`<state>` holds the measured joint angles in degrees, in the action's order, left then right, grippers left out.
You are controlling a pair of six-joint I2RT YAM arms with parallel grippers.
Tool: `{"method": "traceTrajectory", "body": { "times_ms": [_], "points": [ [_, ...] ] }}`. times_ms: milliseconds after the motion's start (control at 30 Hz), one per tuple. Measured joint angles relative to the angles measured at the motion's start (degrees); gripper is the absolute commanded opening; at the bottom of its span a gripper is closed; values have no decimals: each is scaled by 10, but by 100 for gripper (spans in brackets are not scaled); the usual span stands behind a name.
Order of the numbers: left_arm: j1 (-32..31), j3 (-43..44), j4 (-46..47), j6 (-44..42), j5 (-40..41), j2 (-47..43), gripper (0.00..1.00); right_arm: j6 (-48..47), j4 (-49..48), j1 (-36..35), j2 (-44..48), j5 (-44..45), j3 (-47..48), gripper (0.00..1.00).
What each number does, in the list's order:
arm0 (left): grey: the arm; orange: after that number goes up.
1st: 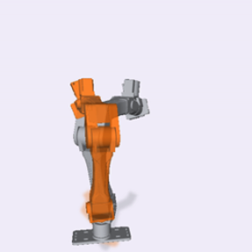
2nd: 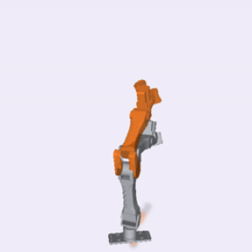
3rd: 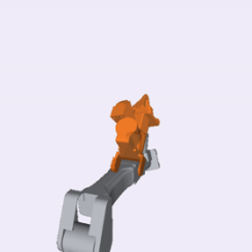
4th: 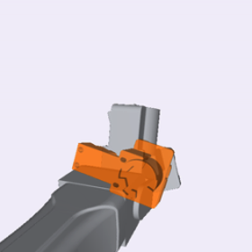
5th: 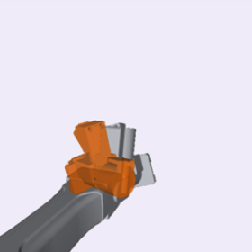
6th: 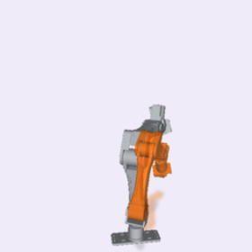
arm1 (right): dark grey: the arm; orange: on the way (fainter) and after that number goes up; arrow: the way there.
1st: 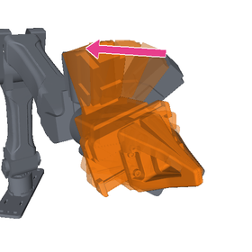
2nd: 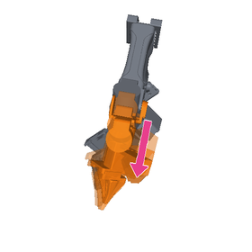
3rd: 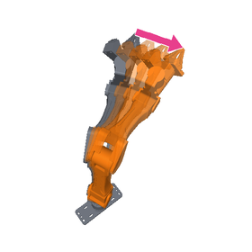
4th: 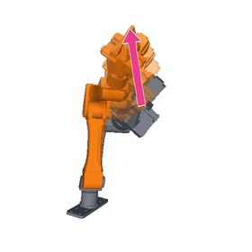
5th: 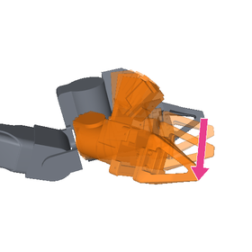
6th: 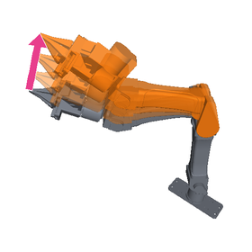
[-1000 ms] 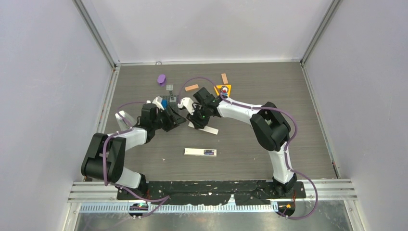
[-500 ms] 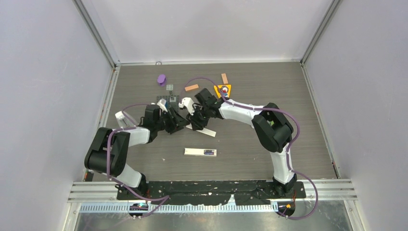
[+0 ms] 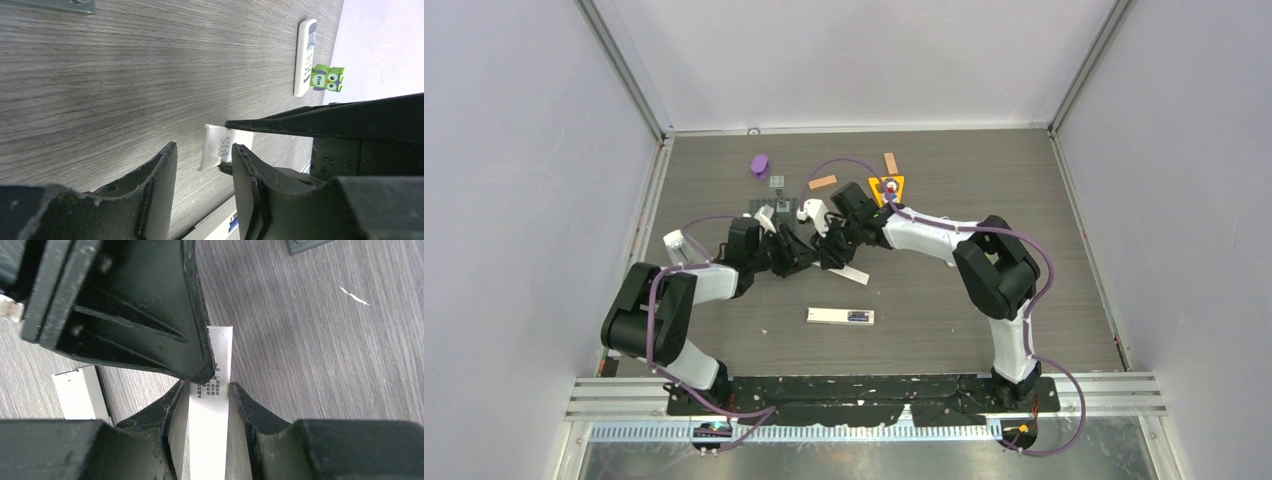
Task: Load the batteries into the remote control
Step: Pick up the battery cover at the center of the board.
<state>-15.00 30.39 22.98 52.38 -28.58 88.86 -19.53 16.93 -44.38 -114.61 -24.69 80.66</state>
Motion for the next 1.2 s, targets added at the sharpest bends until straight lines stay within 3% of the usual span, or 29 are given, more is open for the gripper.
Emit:
{"method": "traceTrajectory", "body": {
  "times_ms": [100,267,367,500,667,767,967,1200],
  "points": [
    [0,0,1,1,0,0,33,2,-6,0,7,-1,-1,34],
    [-3,0,11,10,-7,0,0,3,-7,0,11,-1,-2,34],
    [-4,0,19,14,-16,0,0,4,-7,1,11,-1,-7,40],
    [-4,0,21,17,-15,-1,0,7,-11,1,15,2,-9,55],
    [-5,0,20,17,-13,-17,0,20,-24,2,37,19,-34,89],
    [-5,-2,16,15,-3,-44,0,39,-35,5,76,32,-65,99],
    [-5,-3,-35,6,20,-129,0,122,-61,29,189,55,-118,95],
    [-5,44,-158,9,46,-254,0,376,-161,135,323,51,-216,96]
  ]
}}
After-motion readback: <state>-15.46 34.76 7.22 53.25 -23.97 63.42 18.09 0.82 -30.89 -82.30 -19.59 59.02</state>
